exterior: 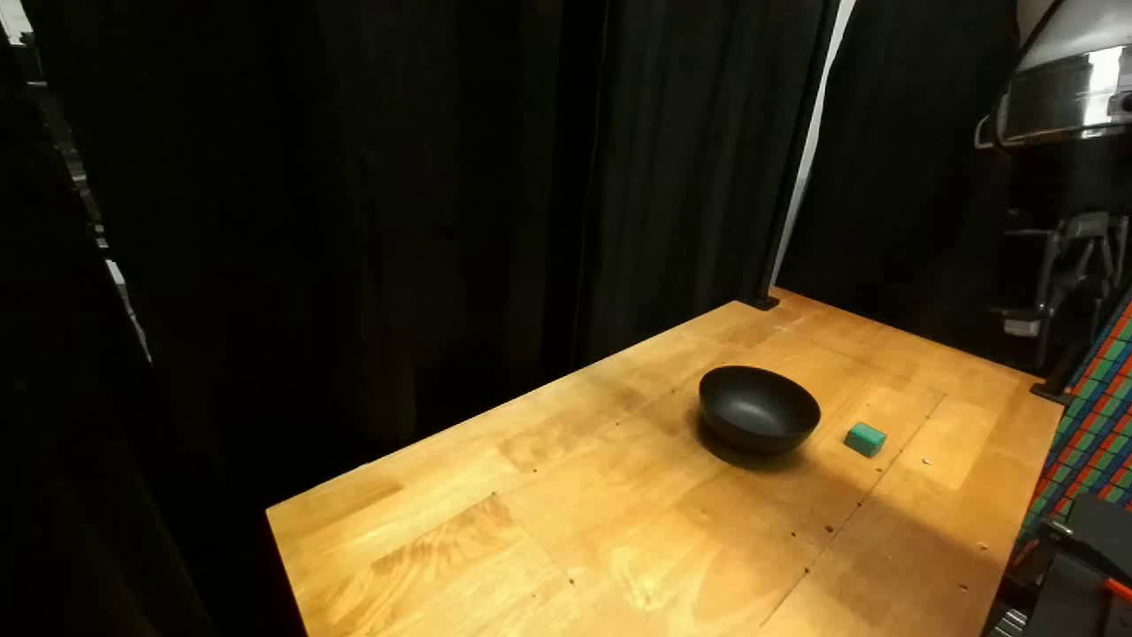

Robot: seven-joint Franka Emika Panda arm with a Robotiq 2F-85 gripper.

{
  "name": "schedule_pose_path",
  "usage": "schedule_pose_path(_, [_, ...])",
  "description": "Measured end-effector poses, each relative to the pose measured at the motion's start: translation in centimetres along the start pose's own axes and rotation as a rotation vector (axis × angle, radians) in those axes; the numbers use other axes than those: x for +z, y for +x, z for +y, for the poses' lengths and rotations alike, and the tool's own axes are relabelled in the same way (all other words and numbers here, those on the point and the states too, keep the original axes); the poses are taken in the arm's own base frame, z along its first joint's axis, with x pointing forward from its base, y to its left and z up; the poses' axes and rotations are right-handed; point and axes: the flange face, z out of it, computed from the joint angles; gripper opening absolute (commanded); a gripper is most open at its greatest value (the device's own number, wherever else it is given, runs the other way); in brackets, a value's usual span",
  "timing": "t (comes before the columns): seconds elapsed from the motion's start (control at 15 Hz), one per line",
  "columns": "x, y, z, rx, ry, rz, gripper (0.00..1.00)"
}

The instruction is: Put the block in the bowl

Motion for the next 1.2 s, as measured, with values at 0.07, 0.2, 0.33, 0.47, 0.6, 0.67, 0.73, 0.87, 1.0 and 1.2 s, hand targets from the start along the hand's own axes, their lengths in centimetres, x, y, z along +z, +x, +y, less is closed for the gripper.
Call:
schedule_pose_path(0.07, [-0.2,0.0,0.0,0.0,0.001,0.004,1.0])
schedule_pose_path(0.2, [-0.4,0.1,-0.1,-0.001,0.002,0.009,1.0])
schedule_pose_path(0.33, [-0.4,0.1,-0.1,-0.001,0.002,0.009,1.0])
schedule_pose_path(0.47, [-0.4,0.1,-0.1,-0.001,0.002,0.009,1.0])
schedule_pose_path(0.6, [-0.4,0.1,-0.1,-0.001,0.002,0.007,1.0])
schedule_pose_path(0.67, [-0.2,0.1,0.0,0.0,0.002,0.009,1.0])
schedule_pose_path(0.73, [0.0,0.5,0.0,0.007,0.004,0.02,1.0])
schedule_pose_path(0.87, [0.8,1.9,0.4,0.025,0.014,0.047,1.0])
schedule_pose_path(1.0, [2.0,4.1,1.3,0.052,0.025,0.077,1.0])
schedule_pose_path(1.2, [4.8,7.6,3.4,0.098,0.029,0.094,1.0])
